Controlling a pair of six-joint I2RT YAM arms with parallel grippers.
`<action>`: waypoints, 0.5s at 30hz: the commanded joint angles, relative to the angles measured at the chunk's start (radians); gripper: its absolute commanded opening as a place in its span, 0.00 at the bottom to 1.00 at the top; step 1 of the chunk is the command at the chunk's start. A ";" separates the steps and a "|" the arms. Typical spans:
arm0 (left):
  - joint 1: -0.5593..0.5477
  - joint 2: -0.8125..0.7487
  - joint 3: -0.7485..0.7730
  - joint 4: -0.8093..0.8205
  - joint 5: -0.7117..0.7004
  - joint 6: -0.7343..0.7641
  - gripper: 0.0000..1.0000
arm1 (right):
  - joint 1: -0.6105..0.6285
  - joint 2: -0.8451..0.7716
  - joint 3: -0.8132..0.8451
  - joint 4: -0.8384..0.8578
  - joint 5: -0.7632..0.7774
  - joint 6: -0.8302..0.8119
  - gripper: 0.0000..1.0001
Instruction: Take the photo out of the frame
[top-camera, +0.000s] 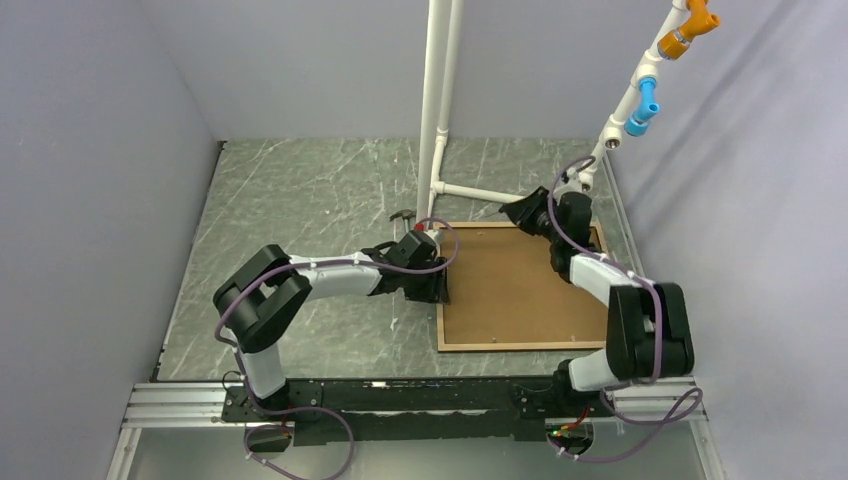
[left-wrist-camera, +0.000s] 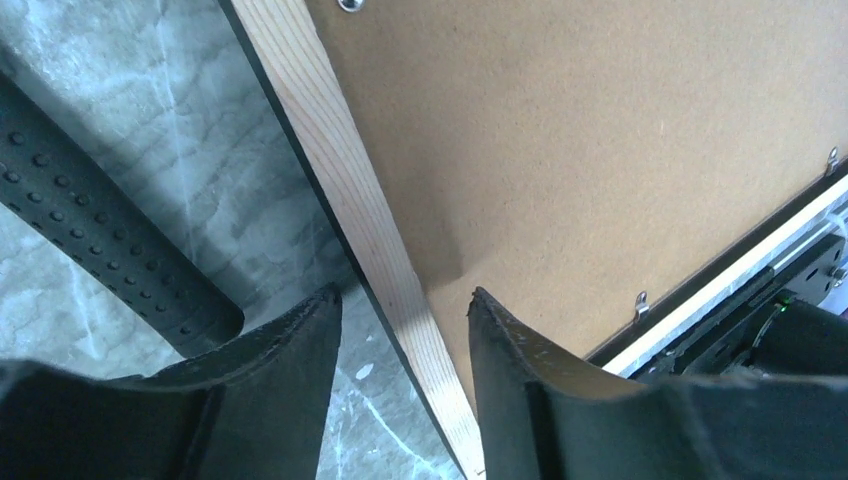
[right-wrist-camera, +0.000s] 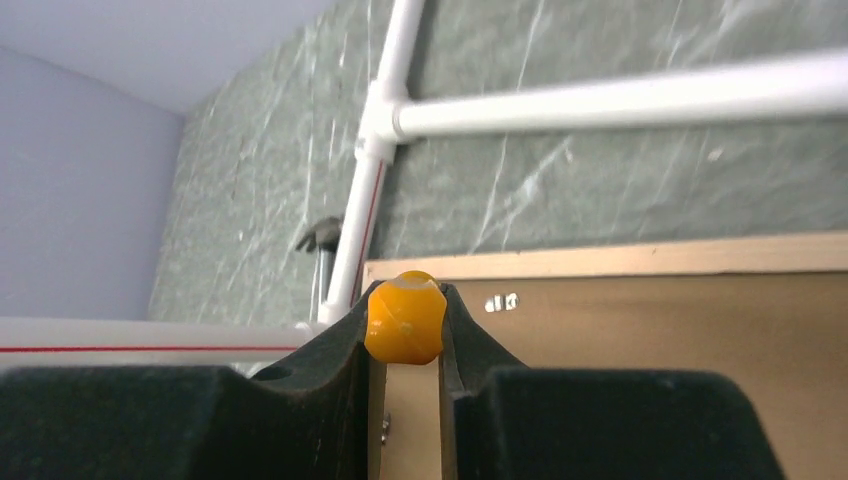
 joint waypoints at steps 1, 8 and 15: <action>-0.011 -0.056 0.005 -0.027 -0.031 0.044 0.56 | -0.011 -0.161 0.088 -0.201 0.195 -0.139 0.00; -0.036 -0.076 -0.018 -0.030 -0.009 0.082 0.59 | -0.188 -0.266 0.030 -0.237 0.257 -0.097 0.00; -0.048 -0.091 -0.047 -0.016 0.010 0.117 0.63 | -0.413 -0.229 -0.059 -0.161 0.142 -0.048 0.00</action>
